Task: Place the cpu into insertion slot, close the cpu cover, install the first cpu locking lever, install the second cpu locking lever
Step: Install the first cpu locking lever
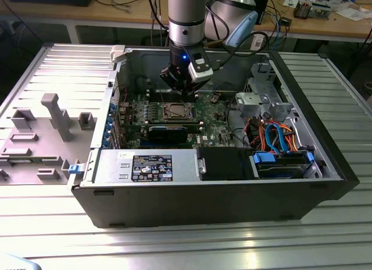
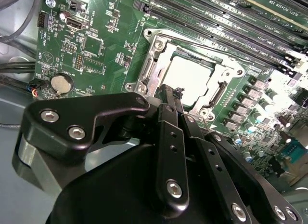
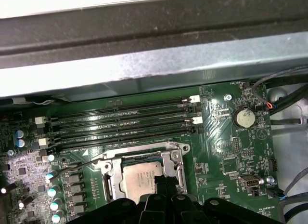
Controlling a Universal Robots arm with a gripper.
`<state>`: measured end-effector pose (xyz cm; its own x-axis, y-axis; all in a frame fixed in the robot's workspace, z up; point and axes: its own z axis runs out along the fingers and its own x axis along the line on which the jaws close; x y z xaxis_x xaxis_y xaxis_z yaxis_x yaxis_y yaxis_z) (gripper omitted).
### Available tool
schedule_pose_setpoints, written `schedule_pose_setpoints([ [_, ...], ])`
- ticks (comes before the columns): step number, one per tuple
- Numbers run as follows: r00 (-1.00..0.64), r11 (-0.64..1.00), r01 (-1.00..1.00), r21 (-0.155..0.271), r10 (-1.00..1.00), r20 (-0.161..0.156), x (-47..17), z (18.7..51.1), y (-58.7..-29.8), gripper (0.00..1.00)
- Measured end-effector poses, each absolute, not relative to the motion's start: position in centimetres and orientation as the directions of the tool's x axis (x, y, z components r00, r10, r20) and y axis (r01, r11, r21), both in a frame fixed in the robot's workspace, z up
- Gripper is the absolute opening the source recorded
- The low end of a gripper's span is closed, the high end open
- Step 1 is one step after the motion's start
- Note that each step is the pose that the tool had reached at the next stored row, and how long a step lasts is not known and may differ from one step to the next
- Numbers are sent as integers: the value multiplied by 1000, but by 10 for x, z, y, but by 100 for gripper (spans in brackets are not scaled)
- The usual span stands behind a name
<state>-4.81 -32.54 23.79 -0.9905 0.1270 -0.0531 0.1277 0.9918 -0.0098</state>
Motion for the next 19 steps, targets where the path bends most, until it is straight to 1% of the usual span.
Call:
schedule_pose_setpoints([
  [19, -995, 996, 83, -10, 83, -53, -48, 238, -325, 11],
])
